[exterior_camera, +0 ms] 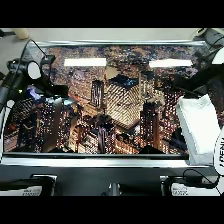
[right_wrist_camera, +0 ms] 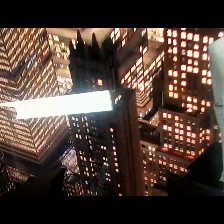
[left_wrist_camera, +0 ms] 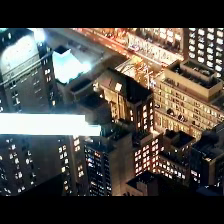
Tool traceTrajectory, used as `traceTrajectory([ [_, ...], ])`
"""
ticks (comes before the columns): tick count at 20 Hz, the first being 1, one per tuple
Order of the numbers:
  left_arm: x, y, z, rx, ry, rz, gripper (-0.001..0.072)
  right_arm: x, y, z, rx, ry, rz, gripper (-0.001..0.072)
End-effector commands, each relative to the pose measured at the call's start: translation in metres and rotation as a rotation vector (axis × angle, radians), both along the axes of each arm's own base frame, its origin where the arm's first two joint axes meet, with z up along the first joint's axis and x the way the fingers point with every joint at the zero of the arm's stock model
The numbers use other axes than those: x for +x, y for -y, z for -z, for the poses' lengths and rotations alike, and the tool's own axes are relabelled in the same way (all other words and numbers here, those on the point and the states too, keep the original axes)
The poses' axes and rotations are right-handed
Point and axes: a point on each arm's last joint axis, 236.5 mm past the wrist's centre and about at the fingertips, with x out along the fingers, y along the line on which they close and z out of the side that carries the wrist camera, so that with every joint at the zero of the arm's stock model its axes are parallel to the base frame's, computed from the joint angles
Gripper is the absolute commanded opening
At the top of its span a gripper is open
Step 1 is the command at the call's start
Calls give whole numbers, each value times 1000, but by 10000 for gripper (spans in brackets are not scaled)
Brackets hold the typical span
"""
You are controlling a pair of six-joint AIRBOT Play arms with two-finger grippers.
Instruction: Fold the shirts.
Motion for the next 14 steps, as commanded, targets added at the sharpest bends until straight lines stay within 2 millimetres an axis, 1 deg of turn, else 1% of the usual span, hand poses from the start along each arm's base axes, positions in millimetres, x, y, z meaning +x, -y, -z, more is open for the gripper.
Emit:
traceTrajectory([
  [1, -5, 2, 16, 6, -17, -30, 701, -2, -19, 21, 34, -54, -19, 669],
  [14, -5, 1, 18, 7, -21, -33, 701, -3, -19, 21, 32, -54, -18, 669],
])
